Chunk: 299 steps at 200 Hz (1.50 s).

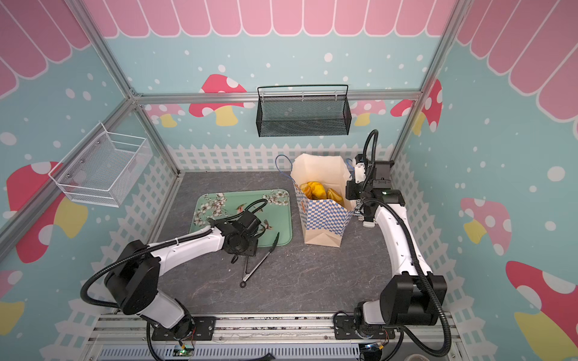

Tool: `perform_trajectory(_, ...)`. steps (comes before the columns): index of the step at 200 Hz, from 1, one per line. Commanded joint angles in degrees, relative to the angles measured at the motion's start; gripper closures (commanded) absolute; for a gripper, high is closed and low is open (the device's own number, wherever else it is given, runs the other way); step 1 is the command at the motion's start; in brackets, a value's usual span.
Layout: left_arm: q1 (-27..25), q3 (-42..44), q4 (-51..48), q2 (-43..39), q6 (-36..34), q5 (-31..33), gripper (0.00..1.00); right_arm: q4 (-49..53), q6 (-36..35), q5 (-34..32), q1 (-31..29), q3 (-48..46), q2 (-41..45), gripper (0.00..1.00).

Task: Take the fake bread out of the paper bag
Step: 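Lift the tongs with the left gripper and turn them upright, then tilt the bag with the right gripper while the left brings tongs over it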

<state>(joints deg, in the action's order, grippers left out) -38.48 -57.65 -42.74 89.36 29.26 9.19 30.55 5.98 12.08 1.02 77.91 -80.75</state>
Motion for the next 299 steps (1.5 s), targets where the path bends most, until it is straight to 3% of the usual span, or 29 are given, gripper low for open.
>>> perform_trajectory(1, -0.92, 3.85, 2.72, -6.99, -0.96, 3.0, 0.23, -2.33, -1.32, 0.62, -0.49, -0.5, 2.18, 1.0)
perform_trajectory(24, -3.8, 11.85, 8.55, -16.96, -0.18, 5.71, 0.22, -2.58, -1.59, 0.58, -0.57, -0.67, 2.61, 1.0)
perform_trajectory(44, -9.7, 20.32, 17.36, -23.93, -1.01, 8.18, 0.21, -2.86, -1.9, 0.25, -0.67, -0.95, 2.88, 1.0)
perform_trajectory(78, -17.49, 29.48, 29.73, -26.87, -1.03, 13.95, 0.08, -2.97, -2.19, -0.43, -0.84, -0.27, 2.96, 1.0)
perform_trajectory(127, -17.94, 32.33, 36.93, -22.51, -2.63, 16.06, 0.01, -2.73, -2.09, -0.12, -0.84, 1.1, 2.76, 1.0)
perform_trajectory(204, -18.01, 34.82, 52.51, -12.33, -4.82, 16.18, 0.01, -0.66, -5.7, -5.65, -0.84, 9.24, 0.23, 1.0)
perform_trajectory(253, -17.99, 38.44, 64.77, -5.9, -5.25, 17.24, 0.01, -1.54, -7.89, 0.66, -1.09, 12.38, -0.7, 1.0)
perform_trajectory(280, -17.95, 39.43, 70.34, -2.03, -5.64, 17.34, 0.04, -1.98, -8.59, 1.72, -2.13, 9.07, 1.18, 1.0)
perform_trajectory(299, -17.97, 39.95, 72.52, -1.03, -5.88, 17.26, 0.14, -2.13, -8.53, 2.3, -2.41, 6.85, 2.45, 1.0)
